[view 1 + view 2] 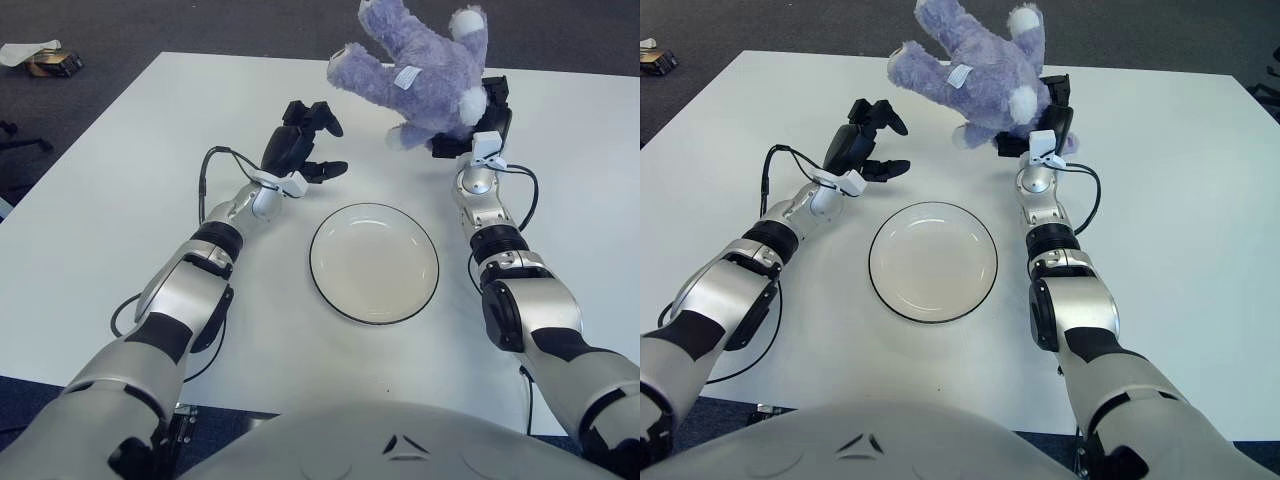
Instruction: Put the doll into the plate.
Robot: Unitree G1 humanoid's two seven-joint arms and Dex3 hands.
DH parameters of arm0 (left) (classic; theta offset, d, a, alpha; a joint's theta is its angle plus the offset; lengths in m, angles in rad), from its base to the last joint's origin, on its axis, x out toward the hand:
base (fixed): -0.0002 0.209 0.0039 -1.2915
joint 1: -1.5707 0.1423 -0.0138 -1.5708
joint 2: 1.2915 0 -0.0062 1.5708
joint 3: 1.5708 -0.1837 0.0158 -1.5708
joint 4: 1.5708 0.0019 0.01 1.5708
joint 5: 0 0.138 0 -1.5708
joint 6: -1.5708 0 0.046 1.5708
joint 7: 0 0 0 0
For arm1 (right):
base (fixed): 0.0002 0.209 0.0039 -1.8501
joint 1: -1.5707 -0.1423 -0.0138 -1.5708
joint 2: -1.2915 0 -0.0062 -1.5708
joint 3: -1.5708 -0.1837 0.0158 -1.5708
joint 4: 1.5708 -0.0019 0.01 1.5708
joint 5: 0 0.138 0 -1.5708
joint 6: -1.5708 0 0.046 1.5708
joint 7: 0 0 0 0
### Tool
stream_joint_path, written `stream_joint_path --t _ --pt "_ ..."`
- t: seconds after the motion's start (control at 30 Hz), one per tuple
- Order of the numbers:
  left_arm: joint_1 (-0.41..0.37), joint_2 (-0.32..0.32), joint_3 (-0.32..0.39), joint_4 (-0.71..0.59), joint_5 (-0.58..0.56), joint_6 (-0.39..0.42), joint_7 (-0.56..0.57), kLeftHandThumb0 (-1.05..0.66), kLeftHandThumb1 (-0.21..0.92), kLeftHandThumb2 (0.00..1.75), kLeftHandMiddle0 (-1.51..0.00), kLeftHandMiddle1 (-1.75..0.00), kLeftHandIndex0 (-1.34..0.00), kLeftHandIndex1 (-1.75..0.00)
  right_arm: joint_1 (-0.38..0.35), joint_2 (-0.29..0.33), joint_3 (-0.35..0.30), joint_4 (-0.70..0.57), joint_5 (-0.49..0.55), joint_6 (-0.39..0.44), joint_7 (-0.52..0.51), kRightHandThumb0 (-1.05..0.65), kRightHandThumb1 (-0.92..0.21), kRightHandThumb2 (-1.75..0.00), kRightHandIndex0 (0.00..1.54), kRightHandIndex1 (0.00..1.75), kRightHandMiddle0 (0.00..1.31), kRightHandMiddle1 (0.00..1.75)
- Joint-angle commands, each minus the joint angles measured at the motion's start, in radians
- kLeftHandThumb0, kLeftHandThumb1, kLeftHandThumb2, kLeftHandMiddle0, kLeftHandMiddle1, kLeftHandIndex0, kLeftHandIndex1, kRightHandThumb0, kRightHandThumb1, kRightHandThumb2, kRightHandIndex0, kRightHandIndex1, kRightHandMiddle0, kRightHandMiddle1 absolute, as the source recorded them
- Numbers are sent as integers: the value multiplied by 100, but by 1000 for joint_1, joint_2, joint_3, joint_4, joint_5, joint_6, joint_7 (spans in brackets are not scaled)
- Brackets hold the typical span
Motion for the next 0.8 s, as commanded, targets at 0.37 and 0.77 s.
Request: stream_joint_path --t 0.37,0.77 --pt "54 -8 50 -91 -105 -10 -130 -50 63 82 0 -131 -3 -142 29 -24 36 -26 -146 -201 -176 0 -11 -155 80 170 52 175" --pt "243 -29 130 -583 -395 243 -499 -83 72 56 0 -128 0 -126 10 -167 193 28 -520 -239 -600 0 -9 -158 79 173 54 175"
